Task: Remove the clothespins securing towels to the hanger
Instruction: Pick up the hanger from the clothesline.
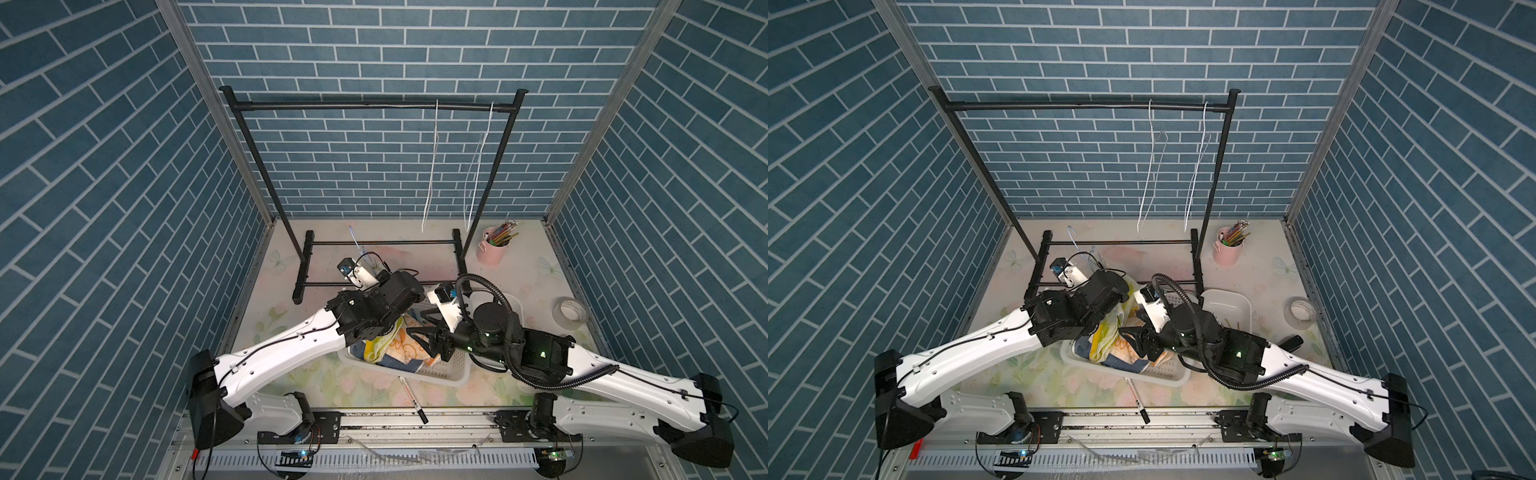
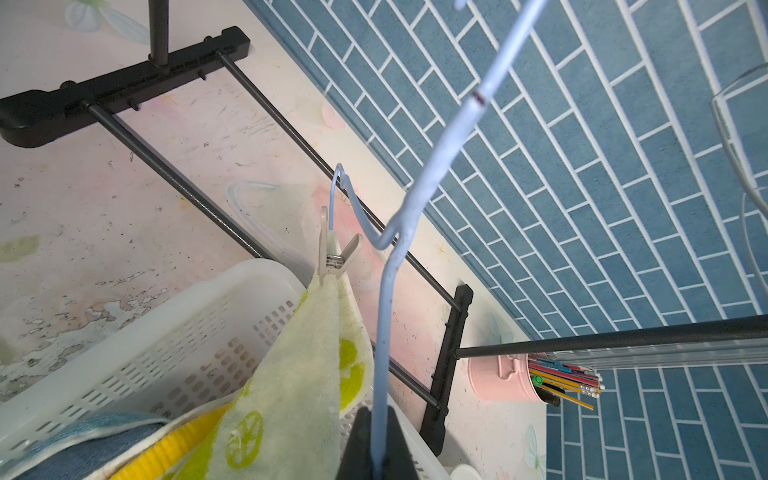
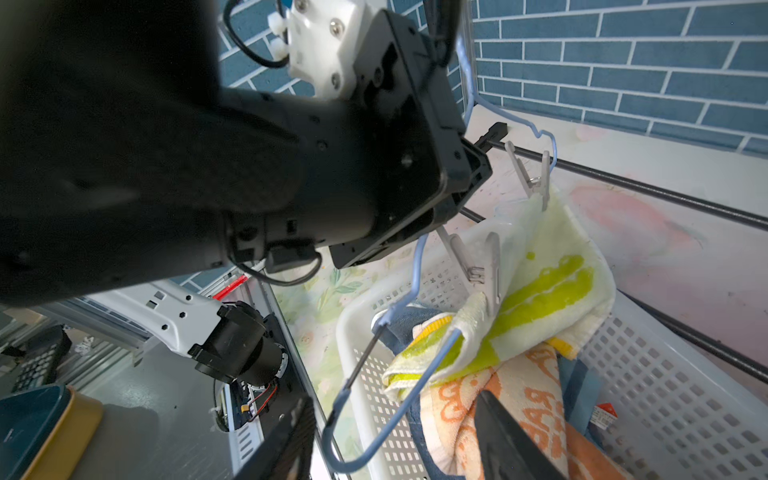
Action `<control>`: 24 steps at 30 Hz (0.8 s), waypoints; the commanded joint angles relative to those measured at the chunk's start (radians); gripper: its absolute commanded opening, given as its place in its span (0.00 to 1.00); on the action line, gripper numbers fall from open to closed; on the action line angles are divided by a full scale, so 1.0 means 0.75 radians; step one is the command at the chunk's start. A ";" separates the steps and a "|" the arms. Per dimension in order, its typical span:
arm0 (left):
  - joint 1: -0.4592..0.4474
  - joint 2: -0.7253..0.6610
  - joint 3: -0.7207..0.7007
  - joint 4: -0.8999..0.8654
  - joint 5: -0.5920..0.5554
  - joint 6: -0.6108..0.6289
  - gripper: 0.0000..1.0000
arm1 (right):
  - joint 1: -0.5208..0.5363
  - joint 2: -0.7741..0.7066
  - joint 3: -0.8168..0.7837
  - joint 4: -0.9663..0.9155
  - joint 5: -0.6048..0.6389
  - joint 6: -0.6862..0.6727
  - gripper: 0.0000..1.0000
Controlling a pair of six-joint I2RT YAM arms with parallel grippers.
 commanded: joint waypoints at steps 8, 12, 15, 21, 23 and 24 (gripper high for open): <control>-0.008 0.014 0.045 -0.051 -0.055 -0.016 0.00 | 0.071 0.124 0.050 0.018 0.174 -0.143 0.49; -0.008 0.014 0.046 -0.048 -0.055 -0.013 0.00 | 0.074 0.138 0.036 0.062 0.199 -0.150 0.30; -0.008 0.014 0.045 -0.033 -0.047 -0.005 0.00 | 0.075 0.132 0.035 0.058 0.214 -0.152 0.17; -0.008 0.010 0.038 0.028 -0.026 0.085 0.16 | 0.076 0.083 0.022 0.000 0.281 -0.154 0.00; -0.007 -0.011 0.029 0.059 -0.026 0.157 0.30 | 0.074 0.057 0.016 -0.033 0.315 -0.152 0.00; -0.008 -0.035 0.012 0.097 -0.026 0.210 0.36 | 0.075 0.043 0.011 -0.051 0.333 -0.152 0.00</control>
